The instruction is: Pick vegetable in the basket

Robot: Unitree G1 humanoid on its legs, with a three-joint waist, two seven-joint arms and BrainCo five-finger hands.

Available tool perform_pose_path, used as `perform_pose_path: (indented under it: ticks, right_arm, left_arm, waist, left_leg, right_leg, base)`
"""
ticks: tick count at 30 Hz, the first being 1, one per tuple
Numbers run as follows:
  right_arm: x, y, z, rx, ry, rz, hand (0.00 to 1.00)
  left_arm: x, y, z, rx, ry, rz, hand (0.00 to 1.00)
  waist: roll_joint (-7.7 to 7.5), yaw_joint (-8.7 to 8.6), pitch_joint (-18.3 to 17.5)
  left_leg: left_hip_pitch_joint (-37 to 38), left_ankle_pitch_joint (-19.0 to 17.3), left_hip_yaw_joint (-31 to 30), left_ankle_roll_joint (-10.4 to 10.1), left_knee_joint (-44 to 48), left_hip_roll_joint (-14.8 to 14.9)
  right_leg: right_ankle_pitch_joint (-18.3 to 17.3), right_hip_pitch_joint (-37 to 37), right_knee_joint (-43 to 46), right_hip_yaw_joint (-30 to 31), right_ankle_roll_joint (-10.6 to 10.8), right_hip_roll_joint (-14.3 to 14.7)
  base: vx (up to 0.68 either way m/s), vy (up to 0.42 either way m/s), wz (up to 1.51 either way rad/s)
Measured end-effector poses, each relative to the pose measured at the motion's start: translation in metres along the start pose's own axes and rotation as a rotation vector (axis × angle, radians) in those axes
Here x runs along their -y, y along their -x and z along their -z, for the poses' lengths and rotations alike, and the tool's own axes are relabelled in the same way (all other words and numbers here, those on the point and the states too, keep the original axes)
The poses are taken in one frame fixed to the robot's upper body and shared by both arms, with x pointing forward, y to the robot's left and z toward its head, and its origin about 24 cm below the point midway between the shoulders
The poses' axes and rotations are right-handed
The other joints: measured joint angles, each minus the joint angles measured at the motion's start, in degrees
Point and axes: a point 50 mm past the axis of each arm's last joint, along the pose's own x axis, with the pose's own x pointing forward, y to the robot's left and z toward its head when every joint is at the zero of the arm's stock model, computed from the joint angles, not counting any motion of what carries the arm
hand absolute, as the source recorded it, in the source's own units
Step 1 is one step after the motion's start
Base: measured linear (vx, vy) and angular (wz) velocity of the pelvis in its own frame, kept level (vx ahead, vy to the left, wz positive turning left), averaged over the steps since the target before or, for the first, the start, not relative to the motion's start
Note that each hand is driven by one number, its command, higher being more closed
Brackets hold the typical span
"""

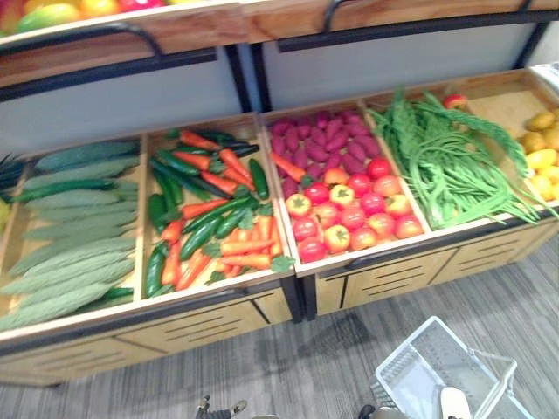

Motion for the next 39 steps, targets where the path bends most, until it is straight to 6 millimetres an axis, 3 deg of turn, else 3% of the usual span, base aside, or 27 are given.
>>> perform_pose_path:
  ticks: [6,13,16,18,19,21,22,23,27,33,36,39]
  right_arm:
    - [-0.002,-0.001,0.001,-0.013,0.004,-0.007,1.0]
    - [-0.006,0.0,0.001,-0.017,0.028,-0.022,1.0]
    - [-0.009,0.0,0.002,-0.013,0.056,-0.027,1.0]
    - [-0.014,0.001,0.0,0.002,0.095,-0.038,1.0]
    - [-0.015,0.001,0.0,0.003,0.099,-0.039,1.0]
    - [-0.016,0.001,-0.002,0.016,0.115,-0.036,1.0]
    - [-0.016,0.001,-0.002,0.017,0.117,-0.036,1.0]
    - [-0.016,0.001,-0.004,0.028,0.124,-0.035,1.0]
    - [-0.012,0.0,-0.005,0.039,0.13,-0.026,1.0]
    - [0.001,-0.003,-0.013,0.067,0.161,-0.005,1.0]
    - [0.007,-0.005,-0.019,0.088,0.177,0.001,1.0]
    - [0.007,-0.006,-0.031,0.134,0.21,-0.013,1.0]
  left_arm:
    - [-0.005,-0.002,0.005,-0.022,-0.057,0.005,0.0]
    - [-0.012,-0.005,-0.006,0.008,-0.038,-0.07,0.0]
    - [-0.028,-0.007,-0.03,0.096,0.049,-0.213,0.0]
    - [-0.056,-0.003,-0.069,0.266,0.135,-0.42,0.0]
    - [-0.058,-0.001,-0.073,0.288,0.145,-0.443,0.0]
    - [-0.08,0.016,-0.117,0.503,0.225,-0.592,0.0]
    - [-0.081,0.019,-0.121,0.525,0.234,-0.603,0.0]
    - [-0.09,0.032,-0.146,0.649,0.284,-0.653,0.0]
    - [-0.107,0.061,-0.195,0.898,0.313,-0.761,0.0]
    - [-0.12,0.078,-0.227,1.099,0.161,-0.803,0.0]
    - [-0.124,0.078,-0.235,1.162,0.008,-0.789,0.0]
    - [-0.128,0.065,-0.243,1.177,-0.284,-0.742,0.0]
  waist:
    - [-0.15,-1.1,-0.1]
    - [-0.25,-2.25,-0.2]
    - [-0.42,-2.47,-0.2]
    - [-1.29,-2.15,-0.4]
    - [-1.38,-2.1,-0.5]
    - [-1.48,-1.89,-0.7]
    - [-1.43,-1.84,-0.7]
    - [-0.98,-2.01,-0.9]
    - [-0.06,-2.44,-0.7]
    - [1.83,-2.79,-0.8]
    - [2.49,-3.04,-0.4]
    - [3.06,-4.19,-0.1]
  left_leg:
    - [-0.5,2.4,0.5,-0.2,-5.9,-0.9]
    - [0.0,2.4,2.5,0.4,-8.1,-2.0]
    - [-0.7,2.4,3.6,0.4,-8.7,-2.2]
    - [-0.7,2.3,5.5,0.4,-8.7,-2.4]
    - [-0.7,2.2,5.6,0.4,-8.7,-2.5]
    - [0.4,2.1,7.2,0.3,-8.5,-2.4]
    - [0.4,2.1,7.3,0.4,-8.4,-2.4]
    - [0.4,1.9,7.4,0.5,-8.1,-2.4]
    - [2.1,1.3,8.7,0.4,-7.9,-2.4]
    - [2.1,-0.7,10.5,0.7,-6.5,-2.4]
    - [1.9,-1.8,11.7,0.8,-5.4,-2.4]
    - [0.2,-2.1,12.4,0.8,-4.5,-2.4]
  right_leg:
    - [4.2,0.0,-4.7,-2.1,0.4,0.9]
    - [6.8,0.0,-9.9,2.0,2.3,1.7]
    - [7.3,-0.4,-12.2,4.0,2.7,2.4]
    - [9.5,-1.2,-13.9,6.4,2.3,2.8]
    - [9.9,-1.2,-14.1,6.6,2.3,2.9]
    - [12.1,-0.9,-15.2,8.5,1.5,3.4]
    - [12.1,-0.9,-15.3,8.7,1.5,3.5]
    - [12.7,-0.7,-15.7,8.7,1.2,3.7]
    - [13.0,1.0,-17.2,9.6,1.1,4.2]
    - [14.1,1.0,-18.9,11.8,1.2,4.5]
    - [14.9,0.9,-20.0,12.9,1.5,4.7]
    - [15.5,-1.0,-20.1,13.9,1.6,4.5]
  base:
    - [-0.09,0.057,0.22]
    - [-0.13,0.026,-0.17]
    - [-0.05,0.022,-0.19]
    - [0.02,0.033,-0.36]
    - [0.05,0.026,-0.29]
    - [0.11,0.013,-0.34]
    - [0.14,-0.004,-0.27]
    - [0.09,-0.005,-0.08]
    - [0.1,-0.005,-0.14]
    - [0.02,-0.009,-0.22]
    - [-0.03,-0.024,-0.21]
    - [-0.04,-0.035,-0.13]
